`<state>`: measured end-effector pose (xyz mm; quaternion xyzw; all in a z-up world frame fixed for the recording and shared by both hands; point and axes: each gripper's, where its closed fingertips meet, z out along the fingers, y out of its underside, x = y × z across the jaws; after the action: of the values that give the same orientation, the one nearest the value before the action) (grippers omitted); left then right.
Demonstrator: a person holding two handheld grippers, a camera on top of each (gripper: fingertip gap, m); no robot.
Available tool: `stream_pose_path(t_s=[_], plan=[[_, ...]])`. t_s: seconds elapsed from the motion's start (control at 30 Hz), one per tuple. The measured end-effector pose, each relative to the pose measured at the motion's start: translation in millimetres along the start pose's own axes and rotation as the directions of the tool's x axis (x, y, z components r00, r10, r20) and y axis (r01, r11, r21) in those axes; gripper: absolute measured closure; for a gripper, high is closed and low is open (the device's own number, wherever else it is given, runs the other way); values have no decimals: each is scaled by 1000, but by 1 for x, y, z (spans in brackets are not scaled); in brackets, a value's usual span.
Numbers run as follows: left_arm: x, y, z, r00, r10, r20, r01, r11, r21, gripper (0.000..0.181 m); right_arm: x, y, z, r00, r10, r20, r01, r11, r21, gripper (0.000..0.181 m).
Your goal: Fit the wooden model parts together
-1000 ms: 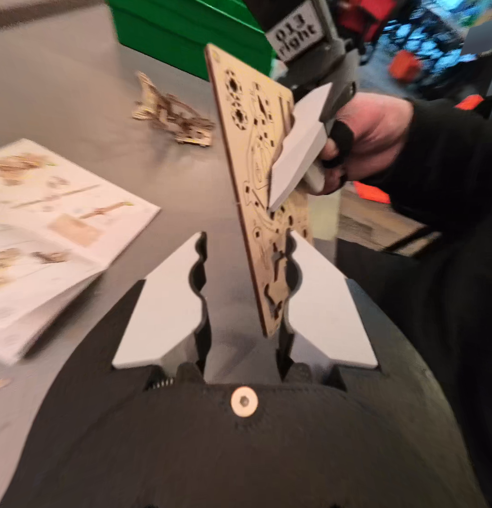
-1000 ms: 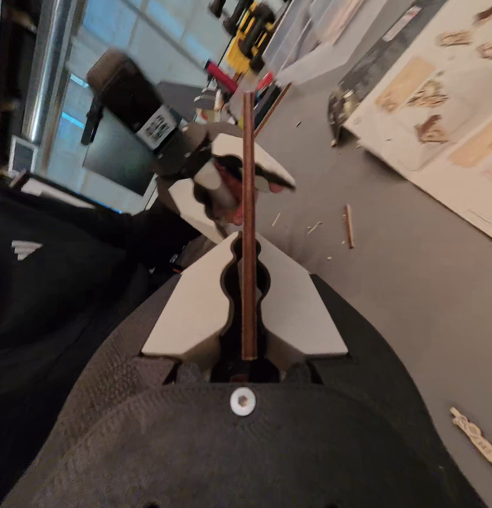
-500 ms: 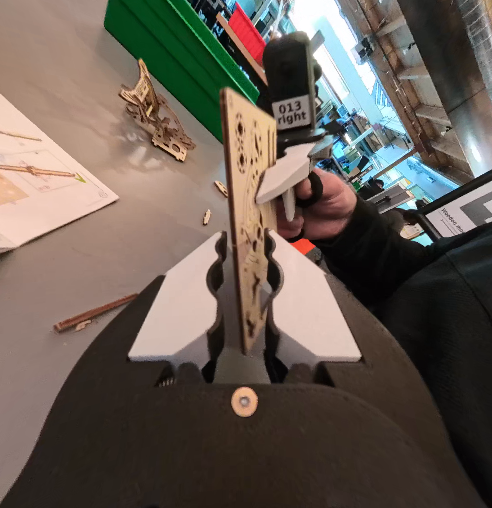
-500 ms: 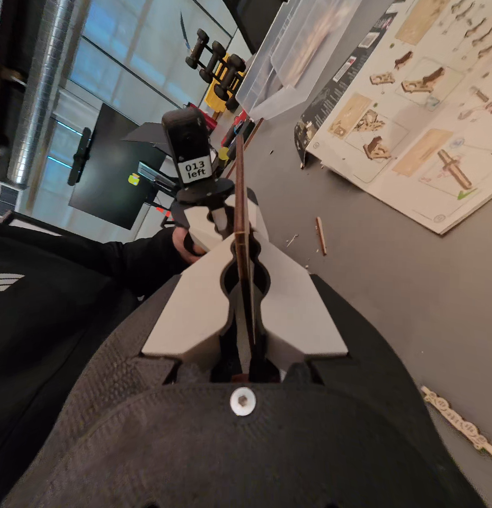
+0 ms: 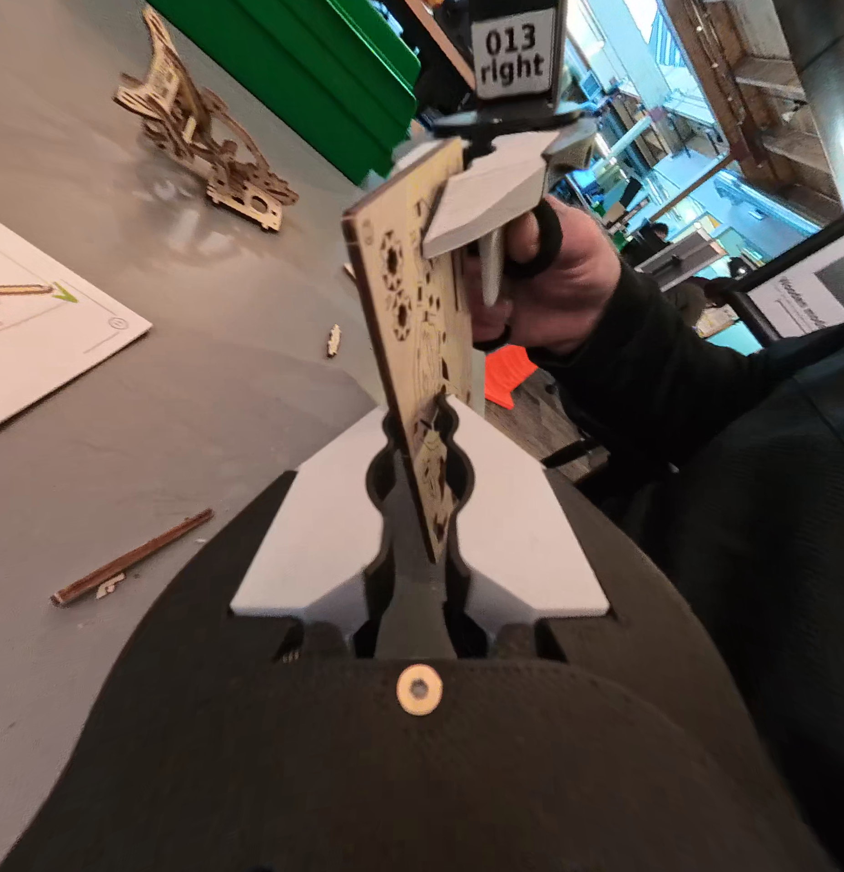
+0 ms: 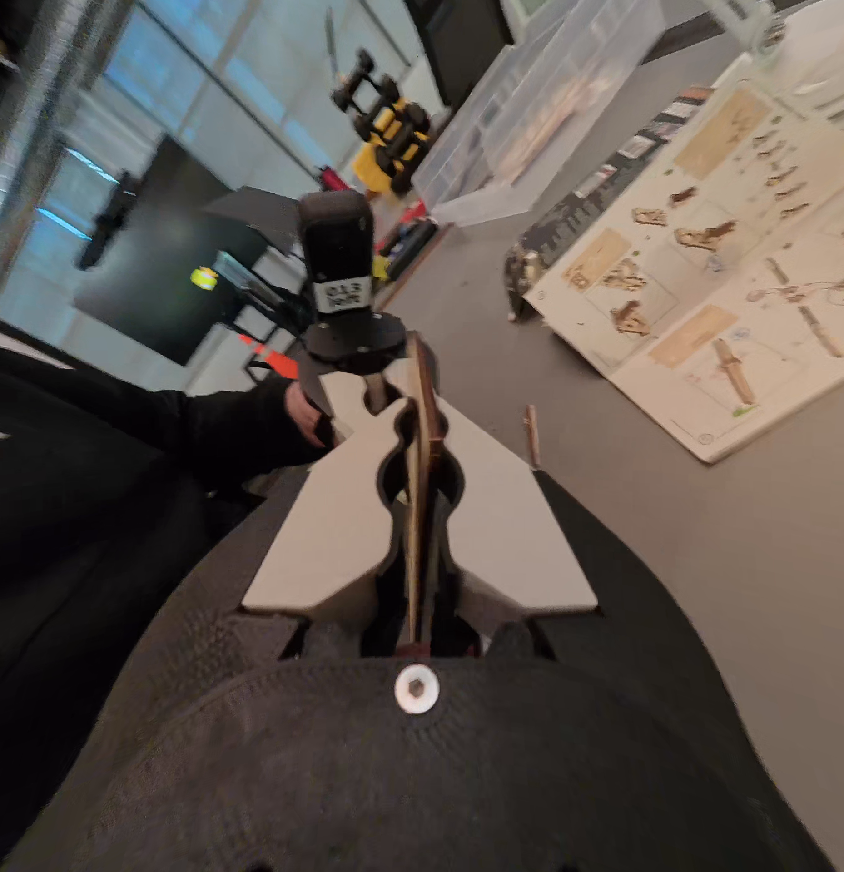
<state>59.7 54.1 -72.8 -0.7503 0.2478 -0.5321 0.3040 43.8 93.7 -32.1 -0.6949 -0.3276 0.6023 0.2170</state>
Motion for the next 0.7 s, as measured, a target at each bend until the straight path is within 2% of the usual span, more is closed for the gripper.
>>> stream_pose_path(t_s=[0.23, 0.3, 0.53, 0.7], plan=[[1, 1, 5, 1000, -19, -15, 19, 1000, 15, 176, 0, 4, 0, 984, 160, 77, -163, 986, 39, 179], [4, 0, 5, 998, -48, -39, 49, 999, 20, 180, 2, 5, -2, 974, 202, 103, -207, 977, 50, 170], [-2, -1, 2, 991, -123, -55, 126, 991, 43, 180, 14, 3, -14, 988, 153, 0, -153, 986, 64, 161], [-8, -2, -2, 982, -174, -71, 179, 982, 62, 180, 25, -4, -34, 987, 153, -47, -146, 981, 124, 170]])
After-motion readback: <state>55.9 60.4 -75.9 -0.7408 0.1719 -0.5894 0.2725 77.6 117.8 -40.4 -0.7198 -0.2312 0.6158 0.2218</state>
